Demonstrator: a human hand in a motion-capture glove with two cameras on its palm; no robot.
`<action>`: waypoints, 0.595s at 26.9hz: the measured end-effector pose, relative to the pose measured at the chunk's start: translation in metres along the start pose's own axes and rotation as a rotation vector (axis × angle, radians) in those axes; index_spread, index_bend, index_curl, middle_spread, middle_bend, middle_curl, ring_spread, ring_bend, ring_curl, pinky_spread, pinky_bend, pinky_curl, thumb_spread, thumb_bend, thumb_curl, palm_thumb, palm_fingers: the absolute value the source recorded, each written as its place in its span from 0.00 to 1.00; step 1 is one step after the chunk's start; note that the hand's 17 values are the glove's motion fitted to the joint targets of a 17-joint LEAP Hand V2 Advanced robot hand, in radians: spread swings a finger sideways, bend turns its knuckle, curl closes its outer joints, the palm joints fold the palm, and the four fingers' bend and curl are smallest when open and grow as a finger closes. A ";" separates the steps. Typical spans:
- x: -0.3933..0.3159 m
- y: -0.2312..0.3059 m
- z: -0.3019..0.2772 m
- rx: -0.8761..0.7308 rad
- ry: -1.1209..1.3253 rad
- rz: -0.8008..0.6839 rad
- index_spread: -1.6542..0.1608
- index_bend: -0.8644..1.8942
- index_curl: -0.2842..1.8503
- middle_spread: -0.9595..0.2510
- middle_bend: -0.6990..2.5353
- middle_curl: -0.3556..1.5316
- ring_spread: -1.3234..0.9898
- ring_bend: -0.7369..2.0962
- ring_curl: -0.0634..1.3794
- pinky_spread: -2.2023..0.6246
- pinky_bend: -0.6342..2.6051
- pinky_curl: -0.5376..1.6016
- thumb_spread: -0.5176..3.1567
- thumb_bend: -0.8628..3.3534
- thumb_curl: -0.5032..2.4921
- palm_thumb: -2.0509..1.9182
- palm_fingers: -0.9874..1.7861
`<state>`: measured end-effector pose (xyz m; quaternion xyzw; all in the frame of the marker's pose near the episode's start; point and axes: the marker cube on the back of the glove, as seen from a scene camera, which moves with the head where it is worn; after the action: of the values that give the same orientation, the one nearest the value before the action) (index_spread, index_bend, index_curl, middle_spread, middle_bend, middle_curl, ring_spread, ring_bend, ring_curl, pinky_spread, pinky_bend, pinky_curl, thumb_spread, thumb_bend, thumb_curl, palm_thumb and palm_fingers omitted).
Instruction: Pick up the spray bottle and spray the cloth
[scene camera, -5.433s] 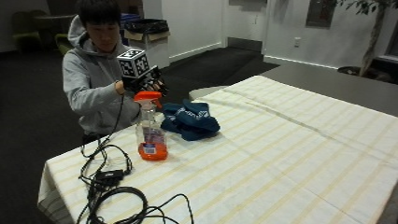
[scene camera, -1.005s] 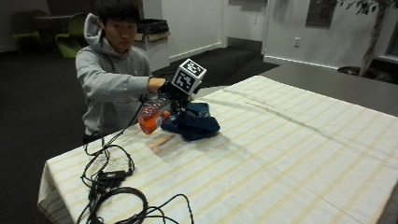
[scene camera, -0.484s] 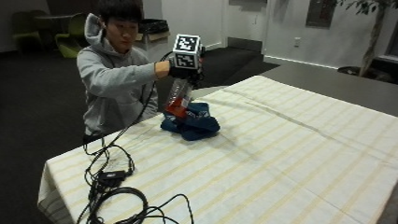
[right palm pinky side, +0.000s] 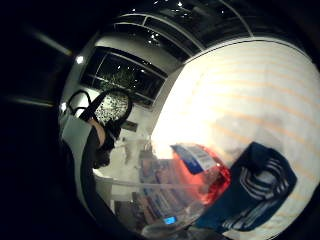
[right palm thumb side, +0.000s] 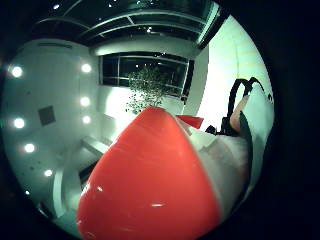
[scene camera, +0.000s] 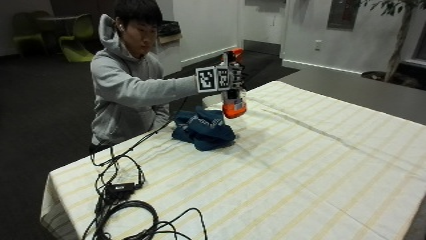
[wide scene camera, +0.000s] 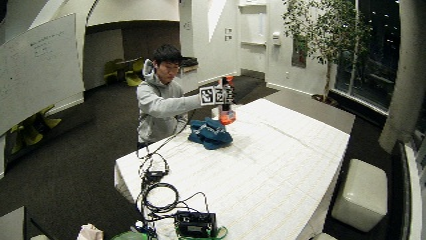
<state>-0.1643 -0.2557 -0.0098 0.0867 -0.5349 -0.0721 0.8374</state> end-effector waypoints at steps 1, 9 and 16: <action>0.006 -0.003 0.008 0.007 -0.004 -0.005 0.82 0.46 0.37 0.71 0.40 0.45 0.51 0.48 0.36 0.69 0.31 0.42 0.21 0.20 0.42 0.75 0.85; 0.046 -0.022 0.057 -0.008 -0.028 -0.006 0.82 0.45 0.37 0.72 0.39 0.44 0.51 0.48 0.36 0.69 0.31 0.43 0.21 0.20 0.42 0.75 0.85; 0.065 -0.025 0.066 -0.195 0.067 -0.013 0.79 0.39 0.35 0.72 0.35 0.42 0.51 0.43 0.33 0.71 0.34 0.43 0.25 0.20 0.41 0.75 0.72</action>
<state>-0.1978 -0.2988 0.0691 0.0105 -0.4966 -0.1262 0.8587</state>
